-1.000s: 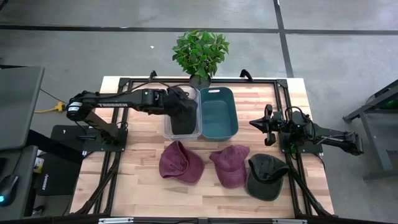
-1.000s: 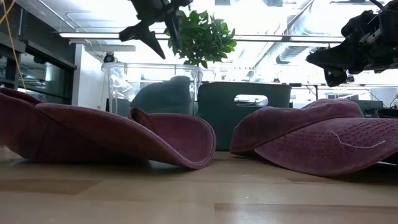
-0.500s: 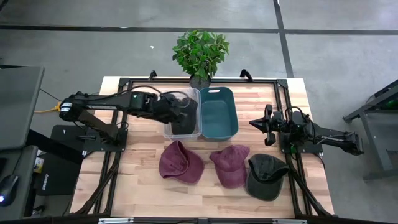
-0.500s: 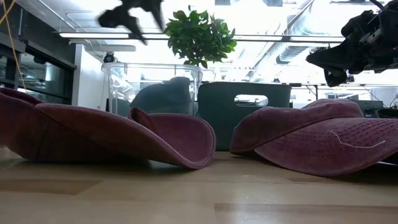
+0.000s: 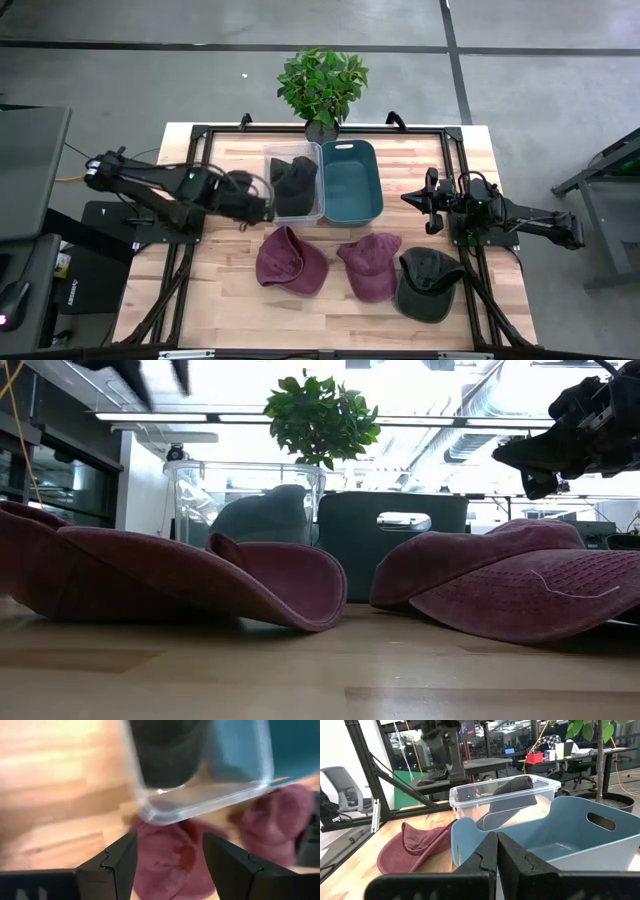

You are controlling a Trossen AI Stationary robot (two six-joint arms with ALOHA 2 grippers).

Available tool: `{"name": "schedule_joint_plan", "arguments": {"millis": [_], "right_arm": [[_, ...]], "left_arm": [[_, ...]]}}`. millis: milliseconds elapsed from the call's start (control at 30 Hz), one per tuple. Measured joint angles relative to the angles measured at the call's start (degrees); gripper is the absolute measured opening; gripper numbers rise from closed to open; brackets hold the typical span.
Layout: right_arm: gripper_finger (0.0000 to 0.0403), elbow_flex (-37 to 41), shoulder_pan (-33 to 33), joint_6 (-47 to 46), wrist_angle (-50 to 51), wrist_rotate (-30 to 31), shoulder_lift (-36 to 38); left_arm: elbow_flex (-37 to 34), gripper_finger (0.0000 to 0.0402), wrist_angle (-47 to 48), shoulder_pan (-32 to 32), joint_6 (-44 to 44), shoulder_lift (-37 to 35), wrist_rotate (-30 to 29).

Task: Pick & Place hat
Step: Put the left red cap into the blue bin

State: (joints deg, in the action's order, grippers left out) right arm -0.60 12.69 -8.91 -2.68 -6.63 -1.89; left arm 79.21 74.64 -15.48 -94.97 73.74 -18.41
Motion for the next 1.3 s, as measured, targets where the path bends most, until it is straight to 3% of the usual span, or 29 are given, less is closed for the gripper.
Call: {"name": "schedule_joint_plan", "arguments": {"millis": [367, 567, 700, 833, 1300], "right_arm": [[0.0000, 0.0, 0.0, 0.0, 0.0, 0.0, 0.0], [0.0000, 0.0, 0.0, 0.0, 0.0, 0.0, 0.0], [0.0000, 0.0, 0.0, 0.0, 0.0, 0.0, 0.0], [0.0000, 0.0, 0.0, 0.0, 0.0, 0.0, 0.0], [0.0000, 0.0, 0.0, 0.0, 0.0, 0.0, 0.0]], "left_arm": [[-17.4, 0.0204, -13.9, -12.6, -16.5, -8.8, 1.7], [-28.5, 0.0204, -28.6, -19.7, -23.5, -11.3, 3.1], [-34.4, 0.0204, -40.1, -24.3, -23.5, -11.4, 3.8], [-38.2, 0.0204, -47.5, -28.1, -12.9, -11.2, 4.0], [-40.3, 0.0204, -52.9, -34.3, 29.5, -6.1, -3.2]]}}
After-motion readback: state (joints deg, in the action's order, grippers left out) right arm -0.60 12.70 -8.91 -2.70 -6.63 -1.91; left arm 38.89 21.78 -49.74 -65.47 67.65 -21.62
